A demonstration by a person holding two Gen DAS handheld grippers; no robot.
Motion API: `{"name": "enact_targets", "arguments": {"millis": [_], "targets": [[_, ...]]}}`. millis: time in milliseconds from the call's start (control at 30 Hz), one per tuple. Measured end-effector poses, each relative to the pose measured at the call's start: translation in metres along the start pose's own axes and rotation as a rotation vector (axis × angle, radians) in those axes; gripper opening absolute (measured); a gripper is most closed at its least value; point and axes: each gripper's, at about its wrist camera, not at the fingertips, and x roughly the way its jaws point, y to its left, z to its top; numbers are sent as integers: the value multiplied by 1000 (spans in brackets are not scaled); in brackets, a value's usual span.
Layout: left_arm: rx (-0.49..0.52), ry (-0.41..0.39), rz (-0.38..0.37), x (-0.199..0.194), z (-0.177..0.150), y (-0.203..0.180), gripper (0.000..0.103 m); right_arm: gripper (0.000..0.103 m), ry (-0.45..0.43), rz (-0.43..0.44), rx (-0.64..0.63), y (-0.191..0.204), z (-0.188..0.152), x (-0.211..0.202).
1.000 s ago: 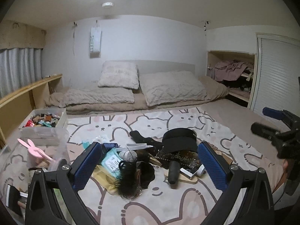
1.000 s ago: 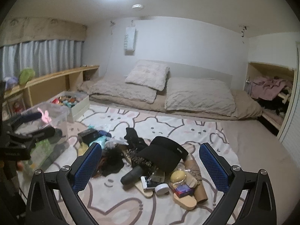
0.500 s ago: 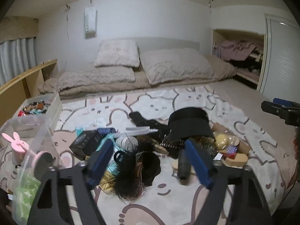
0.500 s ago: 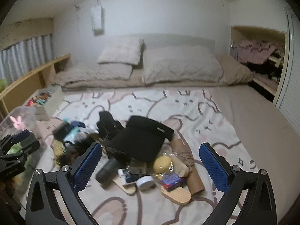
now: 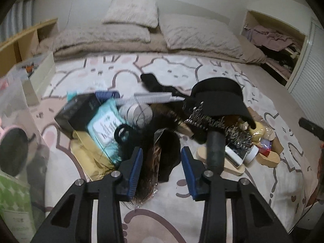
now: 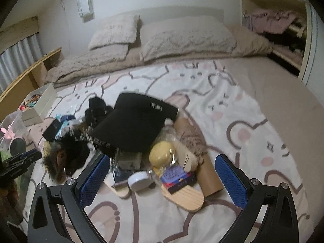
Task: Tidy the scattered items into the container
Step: 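Grasp the clear bag of orange cable with left tool while right tool grasps white lid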
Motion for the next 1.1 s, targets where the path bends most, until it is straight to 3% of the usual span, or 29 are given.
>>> {"name": "enact_targets", "arguments": {"millis": [233, 333, 400, 433, 467, 567, 800, 1100], "targets": [[-17, 44, -14, 22, -6, 8, 39, 103, 158, 97, 70, -12, -22, 31], [28, 33, -4, 27, -8, 2, 39, 103, 289, 261, 234, -19, -34, 51], [27, 40, -19, 31, -8, 1, 39, 103, 346, 319, 321, -18, -42, 63], [24, 47, -25, 33, -8, 1, 39, 99, 360, 320, 325, -15, -43, 67], [22, 52, -27, 35, -9, 0, 39, 84, 374, 308, 323, -11, -45, 72], [34, 61, -20, 39, -11, -3, 39, 59, 420, 290, 336, -1, -50, 89], [3, 83, -22, 51, -10, 0, 39, 46, 427, 228, 317, 11, -52, 111], [-54, 116, -29, 58, -10, 9, 39, 13, 347, 240, 253, 13, -46, 113]]}}
